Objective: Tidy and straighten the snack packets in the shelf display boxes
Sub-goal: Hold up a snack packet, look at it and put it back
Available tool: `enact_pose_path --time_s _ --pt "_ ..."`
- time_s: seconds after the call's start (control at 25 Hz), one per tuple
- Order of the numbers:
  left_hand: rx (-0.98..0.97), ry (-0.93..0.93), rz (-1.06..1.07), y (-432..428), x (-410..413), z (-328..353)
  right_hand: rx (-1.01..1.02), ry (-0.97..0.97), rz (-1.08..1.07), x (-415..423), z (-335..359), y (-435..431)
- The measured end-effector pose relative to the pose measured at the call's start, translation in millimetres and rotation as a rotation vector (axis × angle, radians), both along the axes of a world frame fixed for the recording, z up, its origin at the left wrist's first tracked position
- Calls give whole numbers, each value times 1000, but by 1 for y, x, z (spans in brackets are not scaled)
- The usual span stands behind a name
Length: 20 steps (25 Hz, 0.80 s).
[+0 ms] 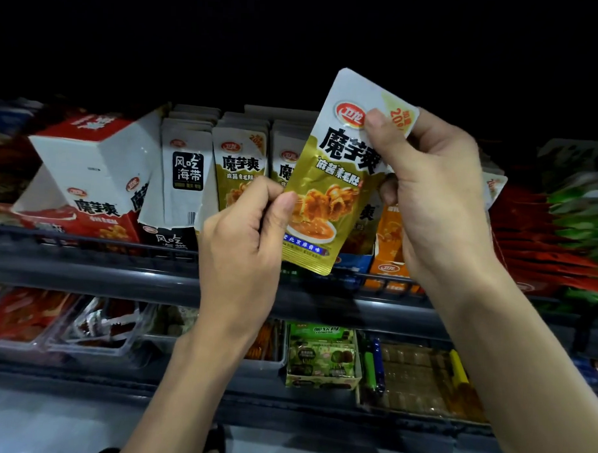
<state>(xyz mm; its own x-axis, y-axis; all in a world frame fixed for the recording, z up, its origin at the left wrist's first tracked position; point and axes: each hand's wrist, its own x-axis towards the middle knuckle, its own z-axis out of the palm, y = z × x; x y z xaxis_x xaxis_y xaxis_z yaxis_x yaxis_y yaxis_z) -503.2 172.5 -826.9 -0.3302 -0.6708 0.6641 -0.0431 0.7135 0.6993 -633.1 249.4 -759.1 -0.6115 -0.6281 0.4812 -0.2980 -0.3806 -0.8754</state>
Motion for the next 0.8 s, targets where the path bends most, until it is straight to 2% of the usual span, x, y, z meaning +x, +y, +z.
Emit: enact_pose_path --time_s 0.28,0.44,0.64,0.8 --pt "29 92 72 -7 18 2 88 -27 22 7 0 -11" --pt "58 74 124 -13 29 3 109 -47 61 15 -1 -21" --pt "100 40 303 -28 38 2 63 78 59 33 -5 -40" --pt "179 -57 431 -42 47 0 -75 270 -113 38 -13 -67"
